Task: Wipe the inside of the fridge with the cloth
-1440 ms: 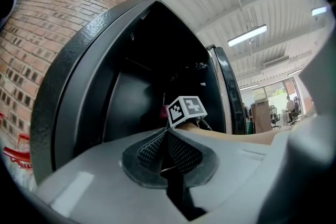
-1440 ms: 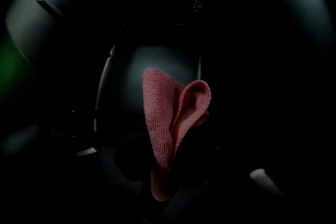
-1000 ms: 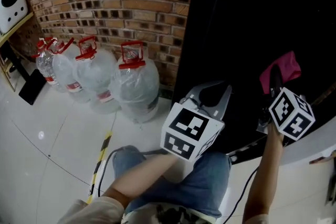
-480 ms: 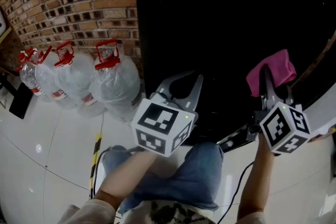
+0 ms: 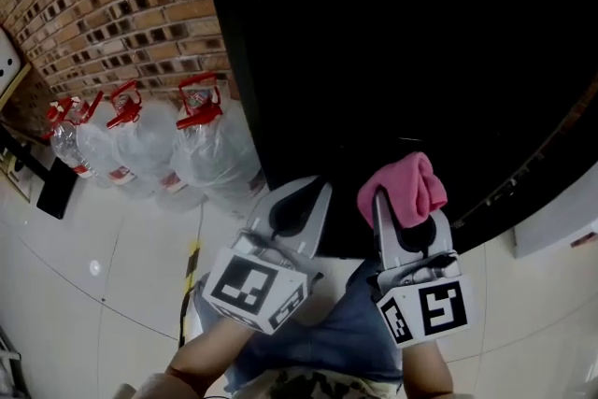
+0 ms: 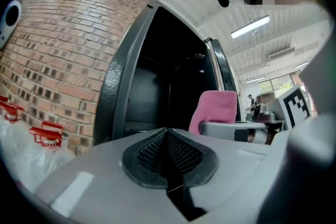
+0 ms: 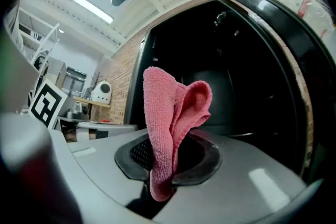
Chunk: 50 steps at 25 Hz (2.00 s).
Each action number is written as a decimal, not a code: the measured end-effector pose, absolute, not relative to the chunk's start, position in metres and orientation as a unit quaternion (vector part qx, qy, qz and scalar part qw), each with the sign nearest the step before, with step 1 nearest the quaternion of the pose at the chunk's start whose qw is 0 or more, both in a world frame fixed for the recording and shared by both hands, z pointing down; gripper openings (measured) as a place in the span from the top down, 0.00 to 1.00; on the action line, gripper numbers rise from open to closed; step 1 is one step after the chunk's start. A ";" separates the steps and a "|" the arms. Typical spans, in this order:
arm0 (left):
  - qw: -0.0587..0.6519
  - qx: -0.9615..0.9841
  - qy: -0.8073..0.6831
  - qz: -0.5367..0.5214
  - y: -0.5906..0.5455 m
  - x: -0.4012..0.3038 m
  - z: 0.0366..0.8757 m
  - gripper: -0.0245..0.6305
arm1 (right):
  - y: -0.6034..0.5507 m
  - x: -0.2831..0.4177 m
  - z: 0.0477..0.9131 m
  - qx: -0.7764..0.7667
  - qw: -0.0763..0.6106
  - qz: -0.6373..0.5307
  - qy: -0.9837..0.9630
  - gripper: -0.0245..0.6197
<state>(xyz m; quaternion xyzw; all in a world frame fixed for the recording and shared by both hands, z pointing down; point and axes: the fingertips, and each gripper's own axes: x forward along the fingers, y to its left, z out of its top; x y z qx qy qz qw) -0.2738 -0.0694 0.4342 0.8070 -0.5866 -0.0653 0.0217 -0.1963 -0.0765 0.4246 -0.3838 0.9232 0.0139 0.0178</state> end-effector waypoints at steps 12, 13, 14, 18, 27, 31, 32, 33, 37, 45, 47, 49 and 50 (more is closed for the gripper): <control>-0.005 0.765 -0.642 -0.043 -0.061 -0.304 0.464 1.00 | -0.087 -0.300 0.518 -0.237 -0.022 0.023 0.971 0.86; -0.006 0.764 -0.644 -0.041 -0.061 -0.305 0.466 1.00 | -0.091 -0.306 0.522 -0.232 -0.026 0.023 0.972 0.86; -0.006 0.762 -0.646 -0.041 -0.060 -0.306 0.467 1.00 | -0.097 -0.310 0.526 -0.231 -0.031 0.025 0.972 0.86; -0.002 0.756 -0.653 -0.047 -0.058 -0.308 0.471 1.00 | -0.129 -0.316 0.535 -0.240 -0.041 0.041 0.969 0.86; -0.006 0.763 -0.645 -0.048 -0.066 -0.293 0.475 1.00 | -0.205 -0.330 0.538 -0.277 -0.043 0.047 0.959 0.86; -0.001 0.763 -0.645 -0.048 -0.068 -0.292 0.478 1.00 | -0.242 -0.338 0.543 -0.321 -0.046 0.058 0.944 0.86; -0.001 0.762 -0.646 -0.047 -0.068 -0.292 0.479 1.00 | -0.252 -0.339 0.544 -0.332 -0.046 0.056 0.941 0.86; 0.000 0.762 -0.646 -0.046 -0.068 -0.293 0.480 1.00 | -0.261 -0.341 0.545 -0.340 -0.045 0.053 0.938 0.86; -0.002 0.758 -0.650 -0.047 -0.065 -0.296 0.478 1.00 | -0.291 -0.347 0.554 -0.356 -0.054 0.034 0.932 0.86; -0.007 0.760 -0.648 -0.046 -0.066 -0.296 0.474 1.00 | -0.306 -0.358 0.551 -0.360 -0.062 0.045 0.930 0.86; -0.003 0.760 -0.648 -0.042 -0.066 -0.295 0.476 1.00 | -0.309 -0.358 0.550 -0.365 -0.057 0.047 0.928 0.86; -0.001 0.763 -0.646 -0.038 -0.067 -0.292 0.474 1.00 | -0.315 -0.353 0.551 -0.381 -0.055 0.041 0.922 0.86; -0.001 0.764 -0.645 -0.037 -0.067 -0.291 0.473 1.00 | -0.318 -0.349 0.553 -0.388 -0.054 0.037 0.919 0.86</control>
